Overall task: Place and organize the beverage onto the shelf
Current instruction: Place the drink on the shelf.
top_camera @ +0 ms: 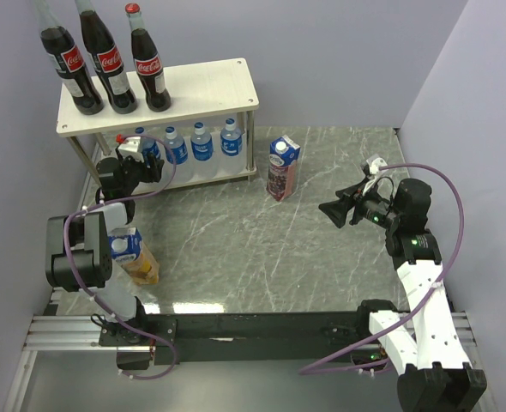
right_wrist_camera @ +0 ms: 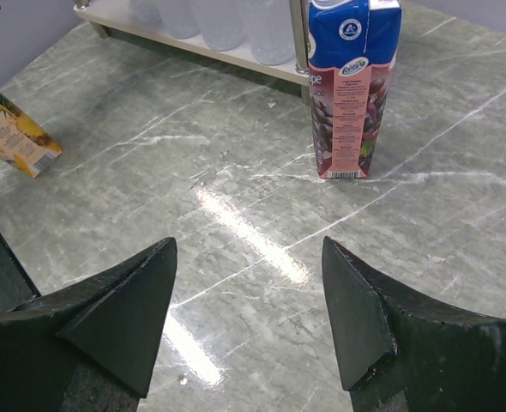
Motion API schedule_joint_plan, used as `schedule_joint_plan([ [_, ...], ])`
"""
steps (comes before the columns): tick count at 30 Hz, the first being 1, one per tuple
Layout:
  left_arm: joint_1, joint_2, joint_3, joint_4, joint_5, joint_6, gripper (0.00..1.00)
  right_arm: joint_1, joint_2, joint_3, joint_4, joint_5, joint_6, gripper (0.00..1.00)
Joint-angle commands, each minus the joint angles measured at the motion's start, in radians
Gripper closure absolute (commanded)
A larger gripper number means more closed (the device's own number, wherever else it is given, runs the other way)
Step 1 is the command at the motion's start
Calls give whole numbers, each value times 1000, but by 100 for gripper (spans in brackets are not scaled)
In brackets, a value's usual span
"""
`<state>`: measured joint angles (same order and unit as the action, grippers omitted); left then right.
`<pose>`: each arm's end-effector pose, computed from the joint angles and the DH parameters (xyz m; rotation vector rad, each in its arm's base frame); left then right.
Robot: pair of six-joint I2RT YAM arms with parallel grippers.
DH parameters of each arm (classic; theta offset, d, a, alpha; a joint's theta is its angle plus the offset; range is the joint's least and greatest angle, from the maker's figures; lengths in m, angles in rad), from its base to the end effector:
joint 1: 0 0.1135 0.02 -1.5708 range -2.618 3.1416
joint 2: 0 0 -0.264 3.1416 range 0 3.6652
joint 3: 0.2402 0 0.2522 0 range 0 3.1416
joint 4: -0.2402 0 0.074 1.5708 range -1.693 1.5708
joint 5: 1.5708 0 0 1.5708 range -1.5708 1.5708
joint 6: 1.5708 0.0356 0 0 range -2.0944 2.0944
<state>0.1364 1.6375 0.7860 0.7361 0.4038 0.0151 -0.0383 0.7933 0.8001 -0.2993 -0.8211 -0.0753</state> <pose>0.3488 0.0338 0.2199 0.2009 1.6698 -0.2262 0.1743 0.0194 0.3350 -0.5921 1.7208 0.6794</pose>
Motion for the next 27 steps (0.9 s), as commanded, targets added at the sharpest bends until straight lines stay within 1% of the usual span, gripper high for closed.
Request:
schedule_joint_plan([
  [1,2,-27,55,174,32,-7,70,-8,1,14,34,-13,-6,25],
  [6,3,-41,44,158,24,-9,54,-8,1,14,34,-13,-7,25],
  [7,2,-42,44,155,23,-7,50,-8,1,16,34,-13,-6,25],
  [8,2,-45,42,149,21,-7,43,-8,1,14,34,-13,-7,25],
  [13,2,-56,42,134,17,-7,37,-8,1,16,34,-12,-7,25],
  [14,2,-61,44,131,15,-9,32,-9,0,14,34,-12,-7,25],
  [19,2,-76,45,108,10,-7,29,-9,-2,16,32,-13,-9,25],
  [20,3,-77,45,105,9,-7,27,-8,0,16,32,-13,-9,25],
  [22,3,-80,47,95,7,-6,25,-8,0,16,32,-13,-9,25],
  [25,3,-82,42,92,6,-7,24,-8,0,16,32,-13,-9,25],
  [27,2,-87,44,89,6,-7,20,-9,1,16,32,-15,-9,25],
])
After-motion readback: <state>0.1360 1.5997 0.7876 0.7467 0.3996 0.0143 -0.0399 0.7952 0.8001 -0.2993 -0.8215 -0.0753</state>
